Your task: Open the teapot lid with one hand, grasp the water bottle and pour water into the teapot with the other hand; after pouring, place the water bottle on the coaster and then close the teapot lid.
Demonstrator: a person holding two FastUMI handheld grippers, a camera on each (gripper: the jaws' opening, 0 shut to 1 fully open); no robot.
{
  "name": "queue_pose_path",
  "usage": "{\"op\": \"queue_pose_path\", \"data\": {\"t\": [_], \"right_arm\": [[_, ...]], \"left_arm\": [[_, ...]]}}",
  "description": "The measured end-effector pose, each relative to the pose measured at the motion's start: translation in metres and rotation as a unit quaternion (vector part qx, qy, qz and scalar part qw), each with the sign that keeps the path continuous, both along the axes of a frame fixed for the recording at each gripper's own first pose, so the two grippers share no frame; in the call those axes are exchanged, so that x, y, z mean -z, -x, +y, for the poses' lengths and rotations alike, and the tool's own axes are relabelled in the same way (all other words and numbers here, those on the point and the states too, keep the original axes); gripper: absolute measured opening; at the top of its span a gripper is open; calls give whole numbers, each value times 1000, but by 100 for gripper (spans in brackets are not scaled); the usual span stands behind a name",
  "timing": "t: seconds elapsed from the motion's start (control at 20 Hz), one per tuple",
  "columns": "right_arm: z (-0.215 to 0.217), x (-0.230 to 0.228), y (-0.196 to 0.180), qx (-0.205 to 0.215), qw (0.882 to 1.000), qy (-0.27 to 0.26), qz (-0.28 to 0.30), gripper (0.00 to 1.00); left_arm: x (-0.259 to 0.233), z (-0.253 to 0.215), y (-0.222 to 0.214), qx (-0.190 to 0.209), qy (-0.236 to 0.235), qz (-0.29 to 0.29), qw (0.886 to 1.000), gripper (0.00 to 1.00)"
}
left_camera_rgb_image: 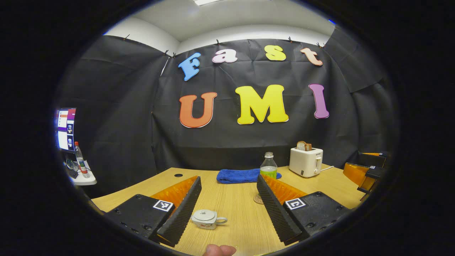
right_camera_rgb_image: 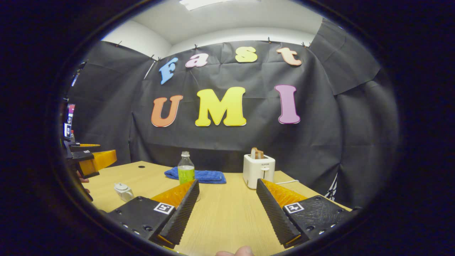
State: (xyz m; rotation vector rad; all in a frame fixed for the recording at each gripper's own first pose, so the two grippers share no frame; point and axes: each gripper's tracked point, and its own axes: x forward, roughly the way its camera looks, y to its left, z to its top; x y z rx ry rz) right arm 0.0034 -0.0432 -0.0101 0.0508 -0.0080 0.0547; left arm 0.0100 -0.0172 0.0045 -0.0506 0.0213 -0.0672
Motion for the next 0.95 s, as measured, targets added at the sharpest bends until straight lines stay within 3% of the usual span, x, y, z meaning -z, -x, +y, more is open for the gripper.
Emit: {"op": "queue_pose_path", "data": {"t": [0.35,0.95], "right_arm": [[-6,-10,26,15,1000,17,-17,96],[32,-16,33,9,999,29,-27,95]], "left_arm": [[7,-17,24,0,-13,-2,1000,99],[10,-2,27,11,9,1,1000,99]]}}
